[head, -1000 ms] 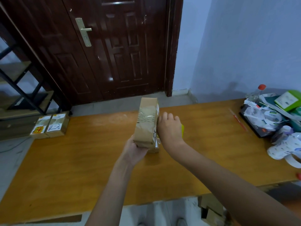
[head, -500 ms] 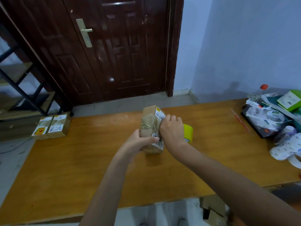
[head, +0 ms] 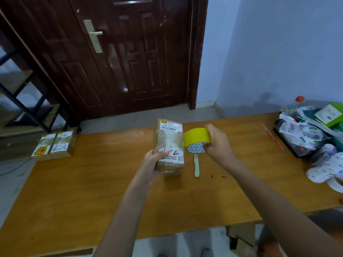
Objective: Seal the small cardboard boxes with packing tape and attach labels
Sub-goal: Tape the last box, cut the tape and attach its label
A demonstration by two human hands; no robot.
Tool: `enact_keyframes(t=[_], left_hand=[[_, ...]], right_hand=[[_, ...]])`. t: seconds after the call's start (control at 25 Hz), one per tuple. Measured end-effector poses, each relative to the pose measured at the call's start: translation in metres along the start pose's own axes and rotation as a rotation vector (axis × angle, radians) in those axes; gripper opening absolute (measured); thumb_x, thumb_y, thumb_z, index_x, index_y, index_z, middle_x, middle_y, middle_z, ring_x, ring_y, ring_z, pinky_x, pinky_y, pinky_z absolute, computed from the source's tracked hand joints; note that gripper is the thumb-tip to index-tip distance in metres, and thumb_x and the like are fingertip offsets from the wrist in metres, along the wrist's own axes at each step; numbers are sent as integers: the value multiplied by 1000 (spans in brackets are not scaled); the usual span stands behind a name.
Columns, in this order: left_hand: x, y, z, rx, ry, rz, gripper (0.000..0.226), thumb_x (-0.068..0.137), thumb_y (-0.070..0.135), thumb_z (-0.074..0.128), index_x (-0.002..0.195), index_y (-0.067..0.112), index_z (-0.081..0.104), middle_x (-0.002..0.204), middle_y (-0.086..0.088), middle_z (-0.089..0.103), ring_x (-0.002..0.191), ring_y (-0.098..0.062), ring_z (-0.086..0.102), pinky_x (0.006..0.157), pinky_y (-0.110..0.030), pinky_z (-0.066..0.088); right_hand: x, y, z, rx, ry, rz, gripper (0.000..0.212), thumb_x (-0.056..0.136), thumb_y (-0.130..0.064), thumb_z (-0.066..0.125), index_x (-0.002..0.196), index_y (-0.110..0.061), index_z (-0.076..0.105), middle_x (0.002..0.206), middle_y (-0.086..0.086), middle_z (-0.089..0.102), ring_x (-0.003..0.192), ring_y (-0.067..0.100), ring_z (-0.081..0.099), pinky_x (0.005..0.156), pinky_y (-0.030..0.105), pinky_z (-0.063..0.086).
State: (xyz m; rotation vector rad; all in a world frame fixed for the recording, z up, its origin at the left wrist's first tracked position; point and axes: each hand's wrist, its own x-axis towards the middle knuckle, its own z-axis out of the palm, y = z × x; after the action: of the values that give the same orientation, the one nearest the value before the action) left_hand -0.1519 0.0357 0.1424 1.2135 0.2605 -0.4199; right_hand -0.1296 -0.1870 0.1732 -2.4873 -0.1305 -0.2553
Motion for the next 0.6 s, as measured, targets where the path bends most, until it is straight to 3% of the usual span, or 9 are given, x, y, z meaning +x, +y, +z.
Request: enact_keyframes(t=[0.08, 0.2, 0.28, 0.48, 0.6], left_hand=[[-1, 6, 3, -89, -1, 0, 51, 69, 15, 72, 115, -4, 59, 100, -17, 72, 85, -28, 70, 65, -31, 60], [-3, 27, -21, -255, -9, 49, 39, 73, 16, 61, 109, 0, 60, 91, -12, 74, 79, -25, 72, 65, -30, 60], [-6, 34, -36, -304, -18, 78, 39, 77, 17, 57, 112, 1, 58, 93, -12, 73, 82, -25, 72, 63, -30, 60], [-11, 28, -37, -491, -95, 138, 30, 79, 21, 54, 94, 10, 78, 100, -10, 72, 89, -25, 71, 75, -35, 58], [-13, 26, -37, -593, -157, 160, 33, 82, 22, 51, 97, 11, 78, 105, -8, 72, 95, -25, 70, 80, -37, 58]], right_hand=[[2, 1, -7, -50, 51, -44, 33, 71, 6, 68, 92, -13, 52, 87, -1, 55, 79, 18, 56, 52, 25, 39], [7, 16, -36, -524, 194, -139, 36, 56, 12, 70, 83, -7, 55, 80, 10, 57, 72, 28, 52, 54, 28, 28], [8, 20, -48, -675, 143, -130, 37, 53, 13, 71, 83, -3, 57, 80, 14, 58, 73, 33, 52, 58, 32, 29], [11, 14, -35, -710, 52, -81, 33, 72, 6, 63, 101, -8, 55, 99, 10, 59, 91, 29, 51, 69, 33, 31], [11, 11, -31, -676, 63, -94, 33, 72, 6, 65, 100, -8, 56, 97, 9, 60, 89, 28, 53, 67, 30, 27]])
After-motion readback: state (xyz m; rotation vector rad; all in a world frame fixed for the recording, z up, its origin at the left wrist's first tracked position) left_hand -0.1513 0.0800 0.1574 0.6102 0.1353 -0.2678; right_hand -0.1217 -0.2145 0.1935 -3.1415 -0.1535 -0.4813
